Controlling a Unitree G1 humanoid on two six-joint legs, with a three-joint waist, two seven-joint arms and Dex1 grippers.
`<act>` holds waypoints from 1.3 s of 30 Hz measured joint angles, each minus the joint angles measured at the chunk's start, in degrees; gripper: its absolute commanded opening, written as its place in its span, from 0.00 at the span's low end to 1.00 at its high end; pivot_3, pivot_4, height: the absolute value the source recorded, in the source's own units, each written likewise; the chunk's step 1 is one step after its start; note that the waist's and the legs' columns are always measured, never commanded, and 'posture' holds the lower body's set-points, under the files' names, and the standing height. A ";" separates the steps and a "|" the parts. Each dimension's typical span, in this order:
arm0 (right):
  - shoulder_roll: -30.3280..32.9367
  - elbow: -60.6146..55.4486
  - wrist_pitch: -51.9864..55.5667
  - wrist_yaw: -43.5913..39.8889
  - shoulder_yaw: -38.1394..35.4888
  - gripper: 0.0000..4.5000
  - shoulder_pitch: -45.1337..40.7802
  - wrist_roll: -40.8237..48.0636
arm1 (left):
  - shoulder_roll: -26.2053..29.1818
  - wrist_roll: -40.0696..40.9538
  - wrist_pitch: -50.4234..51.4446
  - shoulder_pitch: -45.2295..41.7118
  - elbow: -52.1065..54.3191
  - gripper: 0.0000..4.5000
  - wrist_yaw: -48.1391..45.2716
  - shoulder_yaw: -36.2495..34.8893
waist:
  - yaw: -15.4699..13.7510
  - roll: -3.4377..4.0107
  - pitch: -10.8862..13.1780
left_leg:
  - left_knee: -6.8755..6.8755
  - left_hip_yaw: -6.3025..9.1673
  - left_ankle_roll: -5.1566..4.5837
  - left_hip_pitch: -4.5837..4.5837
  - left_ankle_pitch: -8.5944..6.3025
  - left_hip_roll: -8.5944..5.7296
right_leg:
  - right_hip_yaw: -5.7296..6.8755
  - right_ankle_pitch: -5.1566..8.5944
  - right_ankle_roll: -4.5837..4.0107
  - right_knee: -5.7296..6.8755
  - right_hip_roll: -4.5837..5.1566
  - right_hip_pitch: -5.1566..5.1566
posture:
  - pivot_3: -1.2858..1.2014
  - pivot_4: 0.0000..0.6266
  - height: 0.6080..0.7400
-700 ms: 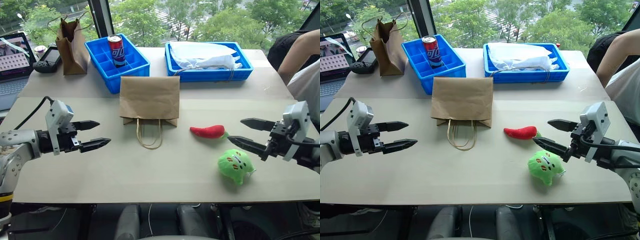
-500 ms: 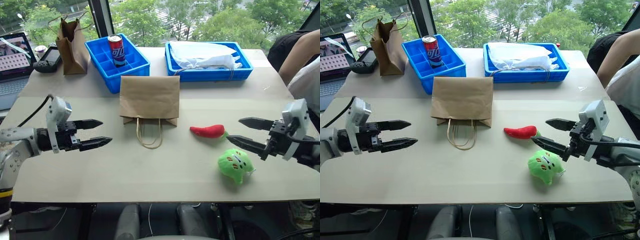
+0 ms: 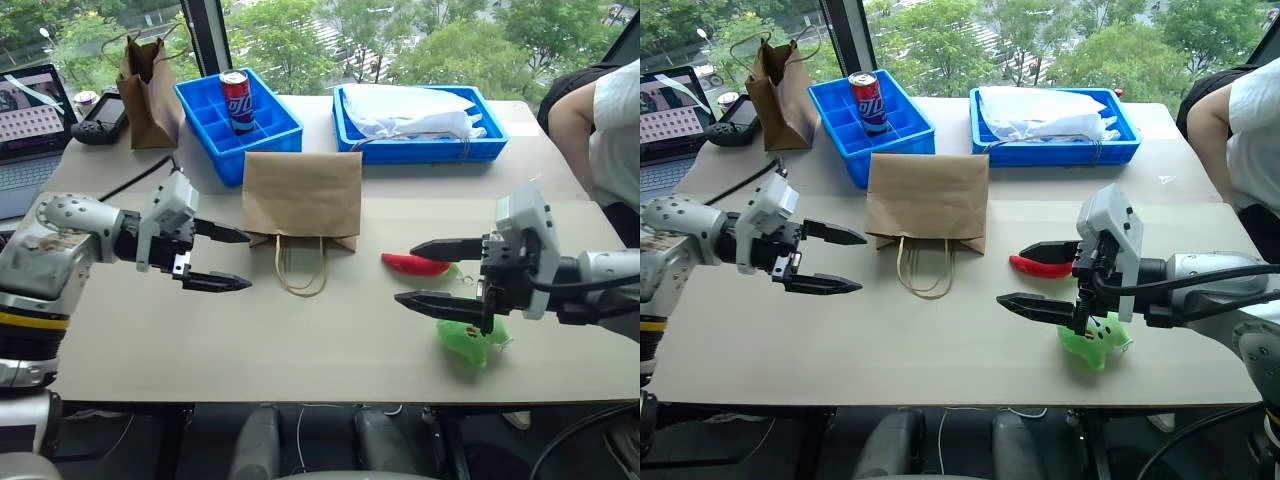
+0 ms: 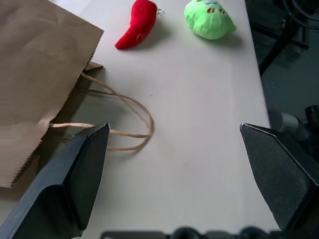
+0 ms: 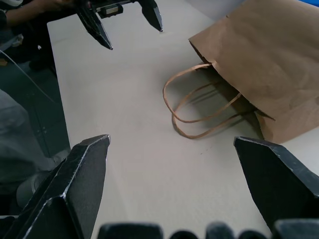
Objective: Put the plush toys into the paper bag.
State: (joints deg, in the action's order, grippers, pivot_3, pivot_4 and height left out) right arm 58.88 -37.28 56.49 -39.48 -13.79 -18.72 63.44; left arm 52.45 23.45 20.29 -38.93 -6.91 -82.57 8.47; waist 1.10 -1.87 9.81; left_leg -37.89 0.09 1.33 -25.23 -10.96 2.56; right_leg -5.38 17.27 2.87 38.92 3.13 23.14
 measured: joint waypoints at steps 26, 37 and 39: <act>-1.38 -4.60 -0.03 9.37 -2.83 1.00 6.13 -0.05 | -22.89 -28.21 -66.13 -20.06 -56.84 0.48 7.68 6.29 | -0.16 -0.03 -0.01 | -0.12 0.09 -0.05 -0.16 -0.01 -0.07 | 0.04 -0.05 0.08 0.10 0.05 0.04 | 0.52 0.24 0.68; -1.36 -6.02 0.02 9.76 -0.26 1.00 9.83 -0.93 | -25.70 -15.75 -44.99 -20.93 -49.89 0.01 -3.19 -2.27 | -0.08 -0.03 -0.01 | -0.16 0.15 -0.05 -0.18 -0.01 -0.07 | 0.09 -0.05 0.08 0.12 0.04 0.02 | 0.52 0.24 0.68; -1.39 -6.19 0.13 9.80 1.89 1.00 11.37 -2.03 | -25.59 -13.35 -37.89 -19.28 -44.90 0.01 -4.65 -2.95 | 0.07 -0.03 -0.02 | -0.16 0.16 -0.05 -0.17 -0.01 -0.07 | 0.08 -0.05 0.08 0.14 0.04 0.02 | 0.52 0.24 0.68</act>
State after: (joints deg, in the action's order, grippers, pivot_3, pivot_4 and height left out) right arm 57.49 -43.46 56.63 -29.68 -11.90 -7.35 61.41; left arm 26.86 10.10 -17.60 -58.21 -51.80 -87.23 5.52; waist 1.17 -1.89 9.79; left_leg -38.05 0.25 1.27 -25.41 -10.97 2.49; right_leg -5.30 17.22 2.96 39.06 3.17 23.17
